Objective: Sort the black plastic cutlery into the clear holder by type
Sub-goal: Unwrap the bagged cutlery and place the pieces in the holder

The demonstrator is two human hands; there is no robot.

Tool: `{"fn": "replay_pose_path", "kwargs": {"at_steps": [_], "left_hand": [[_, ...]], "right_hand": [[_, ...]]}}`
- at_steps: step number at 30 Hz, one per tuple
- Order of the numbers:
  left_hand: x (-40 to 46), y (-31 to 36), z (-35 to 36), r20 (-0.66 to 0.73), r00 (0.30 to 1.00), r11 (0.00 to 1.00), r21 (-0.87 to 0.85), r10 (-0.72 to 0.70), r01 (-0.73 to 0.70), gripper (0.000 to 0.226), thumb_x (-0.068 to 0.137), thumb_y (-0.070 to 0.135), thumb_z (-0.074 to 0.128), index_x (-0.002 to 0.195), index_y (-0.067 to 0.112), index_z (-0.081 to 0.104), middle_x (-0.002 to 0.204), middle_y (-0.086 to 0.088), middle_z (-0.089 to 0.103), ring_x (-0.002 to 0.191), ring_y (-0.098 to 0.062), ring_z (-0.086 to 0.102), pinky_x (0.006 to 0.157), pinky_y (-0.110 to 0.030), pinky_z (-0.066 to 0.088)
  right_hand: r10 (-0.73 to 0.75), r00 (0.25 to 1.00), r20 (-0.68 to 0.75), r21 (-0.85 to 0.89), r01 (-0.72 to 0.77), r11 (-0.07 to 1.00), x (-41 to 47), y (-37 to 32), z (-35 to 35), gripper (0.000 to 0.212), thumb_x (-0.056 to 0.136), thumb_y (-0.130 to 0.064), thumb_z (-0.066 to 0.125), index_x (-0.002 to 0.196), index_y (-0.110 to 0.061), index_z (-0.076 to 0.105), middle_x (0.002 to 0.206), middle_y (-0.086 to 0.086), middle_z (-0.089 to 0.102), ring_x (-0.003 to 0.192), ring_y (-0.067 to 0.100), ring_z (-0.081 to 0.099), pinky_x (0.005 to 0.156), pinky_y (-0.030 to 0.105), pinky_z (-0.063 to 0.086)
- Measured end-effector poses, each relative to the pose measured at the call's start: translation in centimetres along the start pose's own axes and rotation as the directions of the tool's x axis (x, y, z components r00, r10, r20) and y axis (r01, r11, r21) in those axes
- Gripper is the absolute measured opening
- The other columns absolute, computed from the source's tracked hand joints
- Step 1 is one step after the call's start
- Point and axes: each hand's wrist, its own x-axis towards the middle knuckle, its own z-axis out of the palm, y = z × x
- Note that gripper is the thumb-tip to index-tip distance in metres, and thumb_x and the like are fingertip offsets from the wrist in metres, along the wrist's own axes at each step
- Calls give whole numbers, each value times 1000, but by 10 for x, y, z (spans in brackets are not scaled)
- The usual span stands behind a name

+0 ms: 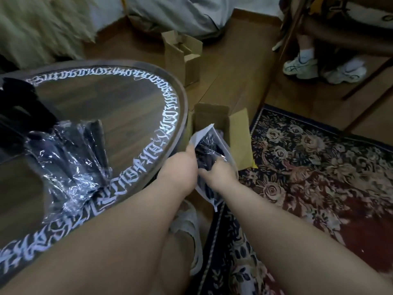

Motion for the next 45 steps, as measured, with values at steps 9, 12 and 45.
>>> {"fn": "replay_pose_path", "kwargs": {"at_steps": [9, 12, 45], "left_hand": [[0, -11, 15, 131, 990, 986, -155, -44, 64, 28, 90, 6, 46, 117, 10, 37, 102, -15, 61, 82, -28, 53, 67, -36, 43], [1, -12, 17, 151, 988, 992, -120, -27, 45, 32, 90, 5, 47, 121, 8, 36, 104, -16, 62, 86, -29, 59, 65, -35, 44], [-68, -37, -81, -250, 967, 961, -251, 49, -114, 66, 93, 37, 55, 148, 23, 23, 139, -7, 44, 123, -27, 47, 97, -39, 41]], "right_hand": [[189, 981, 50, -284, -167, 944, 17, 1, 27, 116, 76, -59, 65, 150, -2, -3, 153, 18, 21, 139, 34, 23, 105, 46, 35], [204, 976, 76, -284, -175, 943, 18, 11, 26, 103, 78, -25, 70, 148, 3, -1, 149, 19, 28, 135, 33, 34, 101, 41, 43], [-231, 957, 178, 427, 136, 894, -121, -48, -107, 12, 83, 4, 55, 89, -6, 55, 65, 13, 57, 52, 20, 56, 53, 31, 48]]}}
